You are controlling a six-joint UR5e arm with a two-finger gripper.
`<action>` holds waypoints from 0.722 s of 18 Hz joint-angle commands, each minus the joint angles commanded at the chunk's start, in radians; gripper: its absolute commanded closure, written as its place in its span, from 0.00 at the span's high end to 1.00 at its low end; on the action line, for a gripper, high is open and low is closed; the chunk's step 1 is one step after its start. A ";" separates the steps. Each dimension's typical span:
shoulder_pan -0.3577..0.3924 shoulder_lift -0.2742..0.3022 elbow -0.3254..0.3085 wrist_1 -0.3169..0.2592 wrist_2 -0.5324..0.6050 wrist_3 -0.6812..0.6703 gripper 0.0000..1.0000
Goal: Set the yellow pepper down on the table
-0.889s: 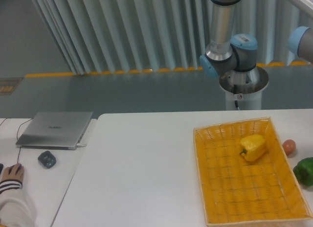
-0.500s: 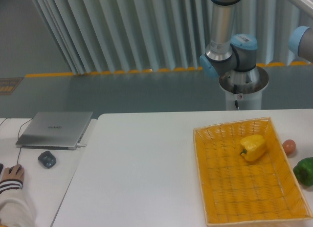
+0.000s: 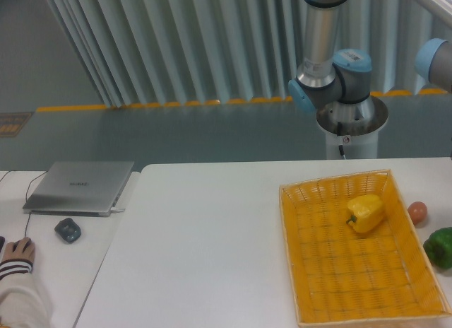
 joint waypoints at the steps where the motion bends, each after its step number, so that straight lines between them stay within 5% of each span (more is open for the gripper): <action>1: 0.002 0.002 0.000 -0.023 -0.020 -0.026 1.00; 13: -0.133 0.095 -0.116 -0.031 -0.157 -0.531 1.00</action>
